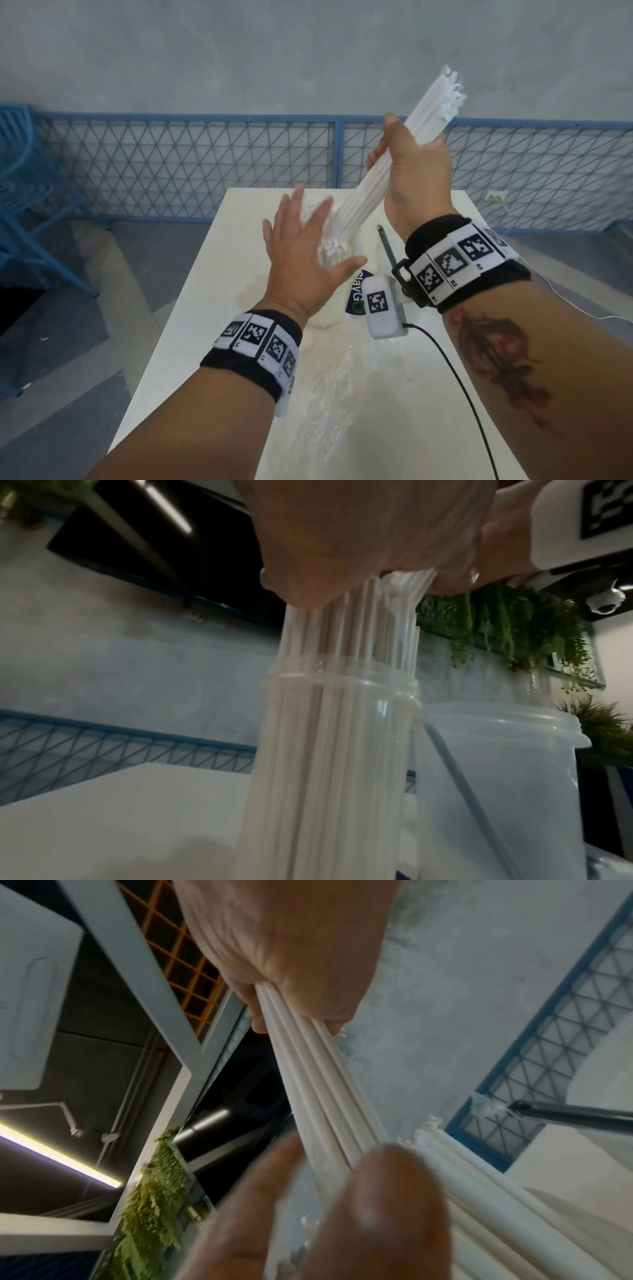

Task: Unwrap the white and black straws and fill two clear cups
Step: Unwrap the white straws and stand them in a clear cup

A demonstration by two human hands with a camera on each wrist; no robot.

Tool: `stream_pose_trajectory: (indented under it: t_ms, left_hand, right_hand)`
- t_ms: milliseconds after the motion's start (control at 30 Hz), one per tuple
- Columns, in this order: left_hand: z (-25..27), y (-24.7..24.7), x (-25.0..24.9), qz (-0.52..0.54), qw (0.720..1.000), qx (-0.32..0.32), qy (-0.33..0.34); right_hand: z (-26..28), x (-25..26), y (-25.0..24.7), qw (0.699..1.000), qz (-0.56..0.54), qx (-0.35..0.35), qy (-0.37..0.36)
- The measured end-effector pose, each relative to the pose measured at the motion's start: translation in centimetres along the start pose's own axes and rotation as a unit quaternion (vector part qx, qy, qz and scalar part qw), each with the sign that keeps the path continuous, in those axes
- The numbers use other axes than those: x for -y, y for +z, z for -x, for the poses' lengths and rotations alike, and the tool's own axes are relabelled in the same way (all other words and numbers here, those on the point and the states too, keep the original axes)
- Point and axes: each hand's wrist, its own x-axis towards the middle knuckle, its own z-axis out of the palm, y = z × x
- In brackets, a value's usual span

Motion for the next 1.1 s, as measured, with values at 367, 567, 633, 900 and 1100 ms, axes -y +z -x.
stream_pose_trajectory:
  t_ms: [367,567,633,900,1100]
  left_hand:
    - [-1.6,0.1,0.0,-0.100,0.991,0.065,-0.067]
    - [-1.1,-0.2,0.0,-0.050,0.995,0.045,-0.067]
    - [-0.9,-0.3,-0.2,-0.041,0.996,0.048,-0.070]
    - [-1.2,0.0,0.4,-0.040,0.997,0.038,-0.060]
    - [-1.4,0.3,0.8,-0.093,0.992,0.042,-0.073]
  right_hand:
    - [0.5,0.6,1.6,0.990,0.099,-0.019,-0.101]
    - [-1.1,2.8,2.2,0.994,-0.058,-0.062,-0.062]
    - [-1.9,2.6,2.1,0.989,-0.123,-0.085,-0.023]
    - [-4.2,-2.0,-2.5,0.962,-0.058,-0.253,0.088]
    - [-5.7,-1.6,-3.9,0.962,-0.030,-0.254,0.095]
